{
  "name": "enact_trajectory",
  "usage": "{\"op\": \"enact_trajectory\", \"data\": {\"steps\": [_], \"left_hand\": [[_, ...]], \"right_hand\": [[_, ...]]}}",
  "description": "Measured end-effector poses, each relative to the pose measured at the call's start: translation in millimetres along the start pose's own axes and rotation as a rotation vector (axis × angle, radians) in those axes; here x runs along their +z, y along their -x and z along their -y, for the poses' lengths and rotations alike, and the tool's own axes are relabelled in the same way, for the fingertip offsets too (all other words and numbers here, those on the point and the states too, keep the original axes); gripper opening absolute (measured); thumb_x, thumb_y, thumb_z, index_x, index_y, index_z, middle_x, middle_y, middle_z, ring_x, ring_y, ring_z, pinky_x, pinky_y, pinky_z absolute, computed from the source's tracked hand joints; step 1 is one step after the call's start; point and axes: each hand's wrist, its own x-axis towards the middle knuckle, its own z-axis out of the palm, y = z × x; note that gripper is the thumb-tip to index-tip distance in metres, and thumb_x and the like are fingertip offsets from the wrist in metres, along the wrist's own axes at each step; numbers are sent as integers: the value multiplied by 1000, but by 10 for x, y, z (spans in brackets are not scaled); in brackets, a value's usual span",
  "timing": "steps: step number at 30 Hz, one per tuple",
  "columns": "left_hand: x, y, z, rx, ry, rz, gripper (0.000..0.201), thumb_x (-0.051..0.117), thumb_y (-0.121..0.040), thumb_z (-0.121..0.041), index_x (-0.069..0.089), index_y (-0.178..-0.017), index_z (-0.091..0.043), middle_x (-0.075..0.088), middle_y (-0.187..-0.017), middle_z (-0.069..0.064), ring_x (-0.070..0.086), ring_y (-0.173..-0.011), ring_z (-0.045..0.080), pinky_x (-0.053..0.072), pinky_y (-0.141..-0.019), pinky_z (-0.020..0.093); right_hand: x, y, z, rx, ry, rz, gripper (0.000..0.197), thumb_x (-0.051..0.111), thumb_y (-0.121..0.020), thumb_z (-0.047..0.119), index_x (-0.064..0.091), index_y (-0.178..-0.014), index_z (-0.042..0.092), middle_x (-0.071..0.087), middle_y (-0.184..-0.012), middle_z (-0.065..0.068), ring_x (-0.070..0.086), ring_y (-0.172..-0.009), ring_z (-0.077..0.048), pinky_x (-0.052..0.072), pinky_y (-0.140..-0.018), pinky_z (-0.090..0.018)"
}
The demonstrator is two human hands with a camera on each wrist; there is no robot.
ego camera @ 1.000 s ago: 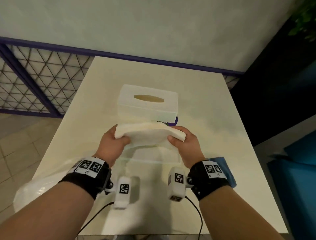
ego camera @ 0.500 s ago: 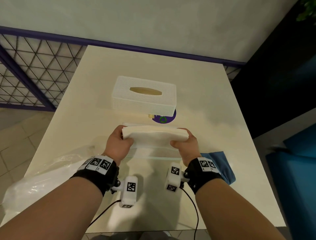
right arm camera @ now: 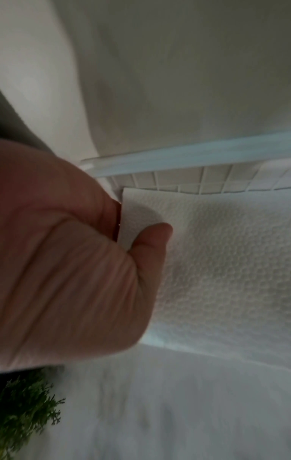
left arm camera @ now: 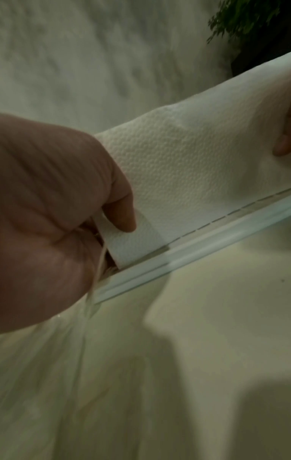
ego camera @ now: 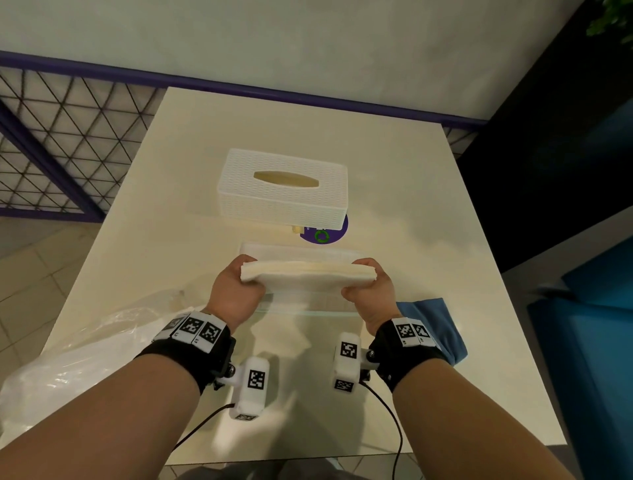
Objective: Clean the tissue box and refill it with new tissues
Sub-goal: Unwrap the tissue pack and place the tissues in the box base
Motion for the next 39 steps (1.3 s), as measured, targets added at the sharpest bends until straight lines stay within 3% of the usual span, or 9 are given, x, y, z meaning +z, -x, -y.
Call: {"op": "enact_trajectory", "data": {"steps": [7, 12, 16, 20, 26, 29, 32, 35, 39], "left_hand": [[-146, -45, -195, 69, -37, -7, 29, 68, -81, -8, 55, -106, -17, 66, -96, 1, 61, -87, 21, 48, -80, 31], [-249, -150, -287, -35, -202, 62, 34, 72, -79, -19, 58, -109, -11, 68, -98, 6, 65, -90, 27, 53, -84, 40], [-245, -140, -221, -73, -288, 114, 40, 72, -80, -19, 58, -116, -8, 68, -104, 9, 64, -98, 29, 51, -89, 40], [-309, -109, -285, -42, -449, 110, 65, 71, -82, -34, 45, -136, -7, 62, -123, 7, 59, -111, 26, 44, -91, 32], [-925, 140, -308, 104, -501, -88, 43, 68, -84, -30, 55, -123, -16, 63, -121, 4, 59, -94, 17, 42, -83, 30], [-1302, 390, -68, 0, -746, 63, 91, 82, -61, -54, 39, -137, -29, 47, -135, 4, 50, -115, 21, 42, -94, 39], [-1493, 612, 185, -109, -1019, 216, 138, 80, -38, -72, 3, -148, -41, 15, -157, 2, 17, -144, 27, 17, -114, 55], [-1536, 736, 425, -160, -1081, 289, 151, 80, -36, -72, -20, -146, -44, -11, -161, 1, -12, -148, 26, -7, -114, 59], [-1506, 778, 617, -157, -1067, 255, 148, 77, -41, -74, -26, -143, -45, -14, -161, 0, -11, -148, 27, -5, -115, 61]], "right_hand": [[-120, -101, 239, -37, 56, 35, 42, 71, -74, 0, 52, -99, 28, 67, -93, 1, 64, -89, -20, 54, -82, -36], [-165, -185, 314, 152, 82, 63, 73, 77, -70, 5, 43, -131, 24, 67, -99, -7, 67, -95, -25, 54, -90, -47], [-133, -143, 242, 213, 128, 65, 78, 79, -70, 8, 40, -135, 25, 62, -97, -4, 65, -94, -24, 54, -91, -43], [-152, -95, 366, 103, 429, 52, 70, 71, -80, 23, 36, -140, 21, 55, -125, -6, 57, -112, -22, 45, -88, -28], [174, 14, 702, -97, 554, 107, 41, 61, -87, 21, 53, -127, 18, 58, -113, 0, 53, -94, -11, 43, -84, -24], [685, 250, 794, -275, 562, 265, 27, 54, -88, 15, 64, -113, 16, 64, -99, 5, 56, -87, -10, 48, -87, -24], [1215, 526, 821, -455, 626, 506, 27, 50, -89, 8, 69, -107, 15, 69, -112, 0, 62, -101, -16, 46, -89, -21], [1598, 647, 822, -424, 931, 761, 46, 51, -87, 7, 54, -132, 16, 55, -135, -3, 48, -126, -23, 40, -105, -30], [1879, 711, 772, -309, 1273, 867, 56, 54, -80, 24, 46, -135, 19, 53, -131, -6, 46, -125, -30, 44, -101, -41]]}}
